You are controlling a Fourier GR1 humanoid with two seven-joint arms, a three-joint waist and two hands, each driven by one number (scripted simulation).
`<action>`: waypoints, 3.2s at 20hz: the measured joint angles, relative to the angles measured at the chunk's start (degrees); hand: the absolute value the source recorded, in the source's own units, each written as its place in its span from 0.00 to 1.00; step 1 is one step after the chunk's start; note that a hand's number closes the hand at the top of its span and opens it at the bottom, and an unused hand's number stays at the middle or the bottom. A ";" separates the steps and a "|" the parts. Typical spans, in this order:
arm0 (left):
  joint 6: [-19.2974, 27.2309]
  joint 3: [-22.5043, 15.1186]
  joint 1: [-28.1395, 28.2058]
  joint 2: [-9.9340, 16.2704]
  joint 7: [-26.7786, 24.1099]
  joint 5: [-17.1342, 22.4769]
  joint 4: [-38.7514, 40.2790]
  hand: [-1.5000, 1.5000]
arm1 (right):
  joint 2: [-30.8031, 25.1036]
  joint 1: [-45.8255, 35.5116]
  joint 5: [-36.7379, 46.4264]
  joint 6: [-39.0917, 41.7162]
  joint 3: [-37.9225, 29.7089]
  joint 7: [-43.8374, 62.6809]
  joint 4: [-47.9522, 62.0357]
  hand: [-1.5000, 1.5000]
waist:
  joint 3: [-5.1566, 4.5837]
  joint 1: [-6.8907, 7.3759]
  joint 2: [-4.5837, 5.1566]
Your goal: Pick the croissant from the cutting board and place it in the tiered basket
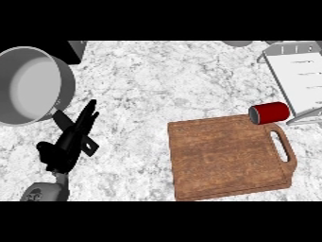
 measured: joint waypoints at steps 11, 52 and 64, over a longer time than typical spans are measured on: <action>-0.73 -1.24 -1.55 -1.01 0.03 -1.20 0.66 0.50 | -10.94 -27.02 -1.46 9.63 -8.23 0.98 14.20 1.00 | 0.03 2.61 0.50; -1.85 -1.04 -3.12 -2.62 -0.85 -2.31 1.78 0.50 | -21.72 -69.25 -17.91 -26.02 -28.86 -24.00 97.34 0.00 | 0.27 4.45 1.52; -1.65 0.52 -1.95 -1.50 1.05 -1.78 0.43 0.50 | -27.56 -63.61 -7.47 -44.28 -23.25 -20.41 94.37 0.00 | 0.03 2.10 0.46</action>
